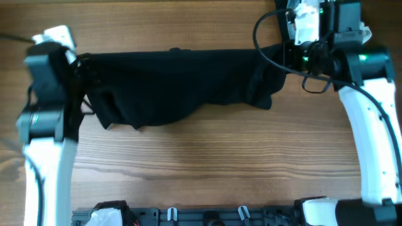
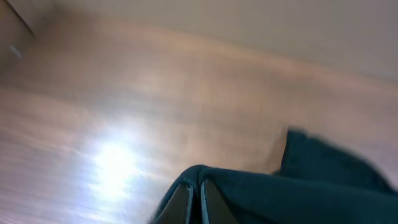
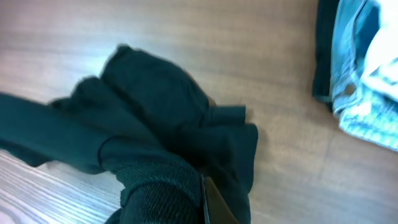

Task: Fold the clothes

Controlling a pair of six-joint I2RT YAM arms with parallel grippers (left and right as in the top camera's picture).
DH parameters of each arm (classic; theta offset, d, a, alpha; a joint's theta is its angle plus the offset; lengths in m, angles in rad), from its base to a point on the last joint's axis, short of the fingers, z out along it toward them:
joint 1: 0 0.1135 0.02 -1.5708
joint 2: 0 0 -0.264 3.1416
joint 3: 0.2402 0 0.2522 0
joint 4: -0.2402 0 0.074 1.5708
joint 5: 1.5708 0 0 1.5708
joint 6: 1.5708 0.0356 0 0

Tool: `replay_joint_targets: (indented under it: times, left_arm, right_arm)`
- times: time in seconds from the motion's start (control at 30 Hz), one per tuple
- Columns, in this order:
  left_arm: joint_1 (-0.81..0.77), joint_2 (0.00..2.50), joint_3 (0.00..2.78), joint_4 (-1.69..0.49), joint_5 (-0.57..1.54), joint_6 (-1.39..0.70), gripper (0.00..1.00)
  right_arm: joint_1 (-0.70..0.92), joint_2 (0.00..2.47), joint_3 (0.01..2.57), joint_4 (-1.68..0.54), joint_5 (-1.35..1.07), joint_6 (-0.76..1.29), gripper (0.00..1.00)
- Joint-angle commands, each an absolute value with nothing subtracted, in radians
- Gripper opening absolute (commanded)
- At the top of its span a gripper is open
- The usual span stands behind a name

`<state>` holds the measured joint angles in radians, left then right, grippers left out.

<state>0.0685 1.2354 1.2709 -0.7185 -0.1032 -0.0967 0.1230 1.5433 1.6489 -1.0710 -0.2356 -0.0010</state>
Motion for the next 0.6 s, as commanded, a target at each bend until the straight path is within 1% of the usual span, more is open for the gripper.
replay_joint_targets:
  times: [0.0, 0.3, 0.57]
  left_arm:
    - [0.076, 1.336, 1.279, -0.723, -0.013, -0.113, 0.04]
    - [0.075, 1.631, 1.279, -0.655, 0.034, -0.11, 0.04]
    - [0.074, 1.876, 1.279, -0.42, 0.06, -0.109, 0.04]
  right_arm:
    - [0.117, 1.594, 1.629, -1.071, -0.234, 0.01, 0.04]
    - [0.117, 1.722, 1.628, -1.052, -0.243, 0.001, 0.04]
    - [0.117, 1.808, 1.628, -1.01, -0.249, -0.001, 0.04]
